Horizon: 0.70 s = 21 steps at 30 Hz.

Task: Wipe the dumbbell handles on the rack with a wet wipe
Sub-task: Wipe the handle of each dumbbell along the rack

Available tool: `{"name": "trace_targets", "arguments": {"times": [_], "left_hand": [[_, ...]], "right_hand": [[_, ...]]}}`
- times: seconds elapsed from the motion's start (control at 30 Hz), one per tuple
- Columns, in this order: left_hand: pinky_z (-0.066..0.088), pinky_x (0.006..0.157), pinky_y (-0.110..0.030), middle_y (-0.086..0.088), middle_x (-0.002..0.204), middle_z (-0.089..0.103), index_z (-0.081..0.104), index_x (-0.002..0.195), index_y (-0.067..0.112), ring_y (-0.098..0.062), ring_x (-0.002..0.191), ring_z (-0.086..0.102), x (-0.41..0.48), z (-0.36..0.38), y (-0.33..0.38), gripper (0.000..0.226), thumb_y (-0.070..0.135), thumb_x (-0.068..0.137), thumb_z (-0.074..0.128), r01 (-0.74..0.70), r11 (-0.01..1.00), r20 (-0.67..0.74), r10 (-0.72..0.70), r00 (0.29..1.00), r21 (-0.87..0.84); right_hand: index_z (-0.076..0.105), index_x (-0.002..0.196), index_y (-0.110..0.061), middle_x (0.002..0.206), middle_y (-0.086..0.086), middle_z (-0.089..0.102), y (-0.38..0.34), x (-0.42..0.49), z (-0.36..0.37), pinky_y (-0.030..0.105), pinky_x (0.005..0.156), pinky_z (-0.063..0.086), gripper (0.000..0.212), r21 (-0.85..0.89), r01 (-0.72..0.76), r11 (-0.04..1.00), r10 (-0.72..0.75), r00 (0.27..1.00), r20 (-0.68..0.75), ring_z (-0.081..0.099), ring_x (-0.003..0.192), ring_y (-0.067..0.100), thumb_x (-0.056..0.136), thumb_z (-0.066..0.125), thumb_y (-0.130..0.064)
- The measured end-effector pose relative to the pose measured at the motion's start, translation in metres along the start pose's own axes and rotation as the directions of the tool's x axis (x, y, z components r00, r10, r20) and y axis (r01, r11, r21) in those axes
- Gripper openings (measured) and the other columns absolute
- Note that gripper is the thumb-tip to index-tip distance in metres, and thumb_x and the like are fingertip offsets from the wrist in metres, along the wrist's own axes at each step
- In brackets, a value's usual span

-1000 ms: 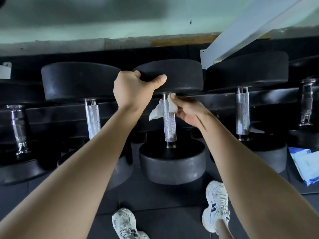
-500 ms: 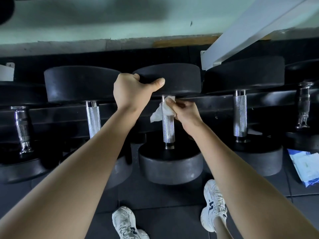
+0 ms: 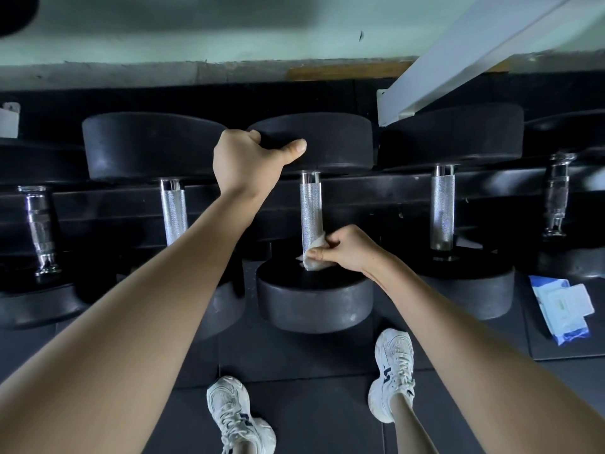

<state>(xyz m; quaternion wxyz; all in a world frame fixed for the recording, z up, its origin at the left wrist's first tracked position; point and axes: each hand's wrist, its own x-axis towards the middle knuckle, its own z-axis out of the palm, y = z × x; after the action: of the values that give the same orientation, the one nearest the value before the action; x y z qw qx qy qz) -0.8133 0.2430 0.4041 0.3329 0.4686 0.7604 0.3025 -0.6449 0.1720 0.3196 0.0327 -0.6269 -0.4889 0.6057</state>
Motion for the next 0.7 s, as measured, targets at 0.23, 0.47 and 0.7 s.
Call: {"name": "trace_targets", "arguments": {"times": [0.23, 0.47, 0.7], "left_hand": [[0.021, 0.037, -0.012, 0.011, 0.036, 0.033, 0.029, 0.047, 0.016, -0.003, 0.031, 0.033, 0.0, -0.001, 0.002, 0.062, 0.043, 0.065, 0.083, 0.002, 0.999, 0.001, -0.002, 1.0, 0.032], [0.021, 0.035, -0.015, 0.009, 0.028, 0.03, 0.027, 0.045, 0.014, -0.005, 0.03, 0.033, 0.0, -0.004, 0.007, 0.065, 0.041, 0.065, 0.083, 0.015, 0.999, 0.02, -0.016, 1.0, 0.038], [0.023, 0.035, -0.012, 0.01, 0.032, 0.031, 0.028, 0.046, 0.015, -0.002, 0.03, 0.034, -0.001, -0.003, 0.006, 0.064, 0.041, 0.066, 0.083, 0.023, 0.999, 0.021, -0.024, 1.0, 0.031]], "right_hand": [[0.069, 0.1, -0.005, 0.096, 0.005, 0.071, -0.021, -0.004, 0.001, 0.016, 0.076, 0.049, 0.034, -0.184, -0.096, 0.978, 0.101, 0.995, 0.019, 0.067, 0.087, 0.012, 0.076, 0.078, -0.028], [0.06, 0.081, -0.011, 0.088, 0.008, 0.068, -0.038, -0.01, 0.028, 0.024, 0.065, 0.049, 0.027, -0.356, -0.273, 0.894, 0.167, 0.939, -0.301, 0.067, 0.088, 0.022, 0.066, 0.081, -0.018], [0.067, 0.079, -0.014, 0.075, -0.006, 0.067, -0.019, -0.004, -0.007, 0.008, 0.065, 0.045, 0.021, 0.075, -0.166, 0.983, 0.157, 0.98, 0.121, 0.063, 0.075, 0.004, 0.067, 0.084, -0.011]]}}
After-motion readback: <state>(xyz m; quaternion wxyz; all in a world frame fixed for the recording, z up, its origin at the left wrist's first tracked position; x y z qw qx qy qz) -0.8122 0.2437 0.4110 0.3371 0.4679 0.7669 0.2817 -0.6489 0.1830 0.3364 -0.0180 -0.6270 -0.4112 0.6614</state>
